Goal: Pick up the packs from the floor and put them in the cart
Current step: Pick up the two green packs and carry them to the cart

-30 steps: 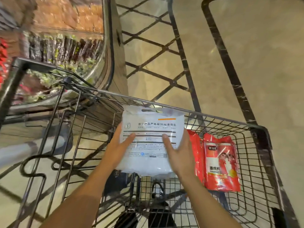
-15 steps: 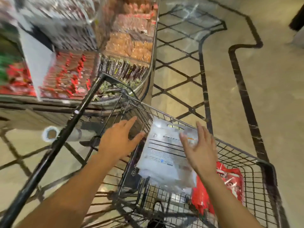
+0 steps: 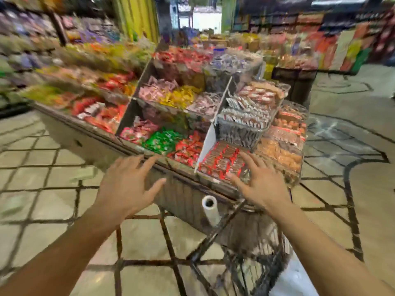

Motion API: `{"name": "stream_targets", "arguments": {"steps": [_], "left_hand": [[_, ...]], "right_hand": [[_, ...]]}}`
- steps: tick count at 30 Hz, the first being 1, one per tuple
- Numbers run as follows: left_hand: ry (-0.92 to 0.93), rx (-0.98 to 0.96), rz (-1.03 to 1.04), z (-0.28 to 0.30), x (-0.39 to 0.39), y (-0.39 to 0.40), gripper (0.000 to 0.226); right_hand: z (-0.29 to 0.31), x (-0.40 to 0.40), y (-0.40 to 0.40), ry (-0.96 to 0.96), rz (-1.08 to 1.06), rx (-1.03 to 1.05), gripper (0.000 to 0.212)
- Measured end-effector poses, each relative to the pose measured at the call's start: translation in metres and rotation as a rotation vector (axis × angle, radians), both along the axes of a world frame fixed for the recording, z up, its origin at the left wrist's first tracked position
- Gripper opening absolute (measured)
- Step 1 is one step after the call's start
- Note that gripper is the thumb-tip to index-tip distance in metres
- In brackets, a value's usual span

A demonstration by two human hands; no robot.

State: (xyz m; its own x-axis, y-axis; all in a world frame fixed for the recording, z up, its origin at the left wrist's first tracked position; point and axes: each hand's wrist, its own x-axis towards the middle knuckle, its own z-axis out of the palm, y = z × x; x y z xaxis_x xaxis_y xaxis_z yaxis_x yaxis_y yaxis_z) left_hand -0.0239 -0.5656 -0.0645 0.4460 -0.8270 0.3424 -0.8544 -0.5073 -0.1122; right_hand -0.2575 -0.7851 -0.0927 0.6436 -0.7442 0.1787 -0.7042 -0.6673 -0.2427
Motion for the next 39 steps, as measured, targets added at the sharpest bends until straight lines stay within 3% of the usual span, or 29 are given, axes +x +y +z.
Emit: {"name": "stream_targets", "arguments": {"steps": [6, 12, 15, 21, 39], "left_hand": [[-0.032, -0.087, 0.393, 0.029, 0.099, 0.196, 0.065], [0.04, -0.095, 0.671, 0.026, 0.185, 0.339, 0.084], [0.026, -0.099, 0.793, 0.014, 0.23, 0.382, 0.085], [0.027, -0.08, 0.874, -0.001, 0.357, 0.402, 0.083], [0.085, -0.134, 0.884, -0.013, 0.792, 0.369, 0.072]], "right_hand": [[0.047, 0.184, 0.128, -0.024, 0.299, -0.129, 0.107], [0.063, 0.34, 0.236, 0.001, 0.572, -0.17, 0.086], [0.059, 0.411, 0.271, 0.005, 0.684, -0.149, 0.087], [0.034, 0.572, 0.289, -0.074, 0.747, -0.066, 0.082], [-0.002, 1.023, 0.275, -0.053, 0.829, -0.035, 0.078]]}}
